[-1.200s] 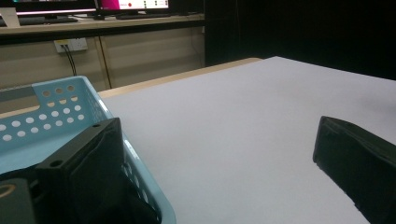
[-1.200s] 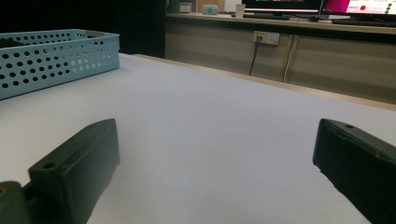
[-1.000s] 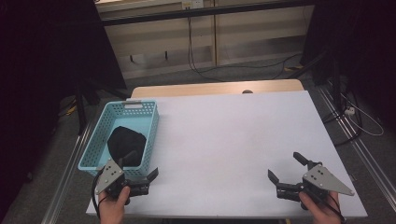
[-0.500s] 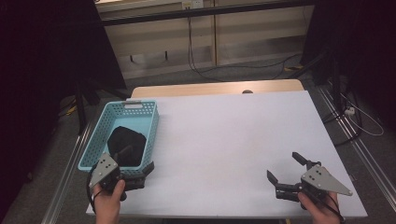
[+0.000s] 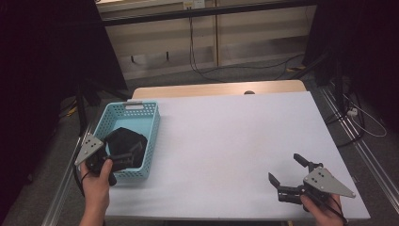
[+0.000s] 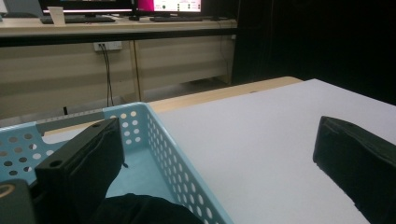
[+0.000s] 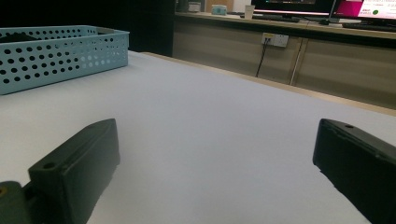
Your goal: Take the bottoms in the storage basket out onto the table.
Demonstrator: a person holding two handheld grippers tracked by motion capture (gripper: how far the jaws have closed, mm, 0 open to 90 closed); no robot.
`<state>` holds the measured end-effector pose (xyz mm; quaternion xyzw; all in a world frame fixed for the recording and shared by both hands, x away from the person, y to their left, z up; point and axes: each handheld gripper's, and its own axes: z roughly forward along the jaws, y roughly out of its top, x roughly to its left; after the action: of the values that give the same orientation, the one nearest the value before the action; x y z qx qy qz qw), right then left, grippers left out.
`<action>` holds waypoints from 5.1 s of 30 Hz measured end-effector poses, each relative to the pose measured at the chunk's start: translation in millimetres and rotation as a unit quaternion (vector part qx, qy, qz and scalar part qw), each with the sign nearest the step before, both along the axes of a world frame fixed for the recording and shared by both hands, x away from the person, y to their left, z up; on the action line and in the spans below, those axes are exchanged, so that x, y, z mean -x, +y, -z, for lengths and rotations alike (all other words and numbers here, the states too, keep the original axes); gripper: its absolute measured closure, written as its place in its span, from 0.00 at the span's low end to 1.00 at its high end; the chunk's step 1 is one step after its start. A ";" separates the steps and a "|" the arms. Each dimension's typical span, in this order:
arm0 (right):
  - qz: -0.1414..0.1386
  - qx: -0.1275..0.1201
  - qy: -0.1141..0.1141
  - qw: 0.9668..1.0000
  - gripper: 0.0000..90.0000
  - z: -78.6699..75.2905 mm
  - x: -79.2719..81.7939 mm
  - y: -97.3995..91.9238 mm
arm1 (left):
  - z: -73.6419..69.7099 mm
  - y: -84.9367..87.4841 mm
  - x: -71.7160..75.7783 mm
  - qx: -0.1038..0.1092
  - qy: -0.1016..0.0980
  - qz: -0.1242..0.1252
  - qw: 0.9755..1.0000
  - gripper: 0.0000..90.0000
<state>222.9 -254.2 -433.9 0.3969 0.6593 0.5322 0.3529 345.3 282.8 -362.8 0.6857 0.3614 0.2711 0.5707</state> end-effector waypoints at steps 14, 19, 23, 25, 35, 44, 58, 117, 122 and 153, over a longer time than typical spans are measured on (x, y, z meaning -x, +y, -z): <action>0.009 -0.002 0.001 1.000 0.00 -0.2 4.3 -5.6 | -0.7 4.6 -47.0 -0.030 0.039 -0.027 0.998 0.02; 0.013 -0.001 0.000 1.000 0.00 -0.7 6.1 -7.9 | -1.3 4.7 -60.2 -0.043 0.048 -0.025 0.998 0.02; 0.014 -0.003 -0.001 1.000 0.00 -0.5 6.3 -8.4 | -0.9 4.8 -69.7 -0.059 0.051 -0.015 0.997 0.02; 0.014 -0.003 0.000 1.000 0.00 -0.3 6.2 -8.7 | 0.6 5.6 -74.6 -0.064 0.059 -0.018 0.996 0.03; 0.009 0.002 0.005 1.000 0.00 0.2 6.4 -8.5 | 20.8 14.9 -95.3 -0.105 0.105 -0.024 0.989 0.03; 0.005 0.005 0.008 1.000 0.00 0.9 6.2 -7.6 | 46.9 19.0 -106.3 -0.141 0.161 -0.037 0.976 0.03; -0.001 0.006 0.010 1.000 0.00 1.5 7.3 -7.5 | 73.3 14.8 -117.6 -0.170 0.276 -0.059 0.944 0.02; -0.011 0.001 0.014 1.000 0.00 2.7 9.4 -9.0 | 39.0 11.2 -131.0 -0.174 0.241 -0.097 0.950 0.14; -0.013 0.004 0.011 1.000 0.00 2.0 9.3 -6.9 | 45.2 8.0 -119.1 -0.180 0.276 -0.096 0.939 0.09; -0.017 0.005 0.008 1.000 0.00 1.5 6.8 -5.6 | 58.9 3.2 -137.9 -0.130 0.315 -0.104 0.934 0.84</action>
<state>216.1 -259.8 -435.4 0.3882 0.6713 0.5317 0.3405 483.1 286.0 -421.7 0.7623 0.5540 0.1436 0.3022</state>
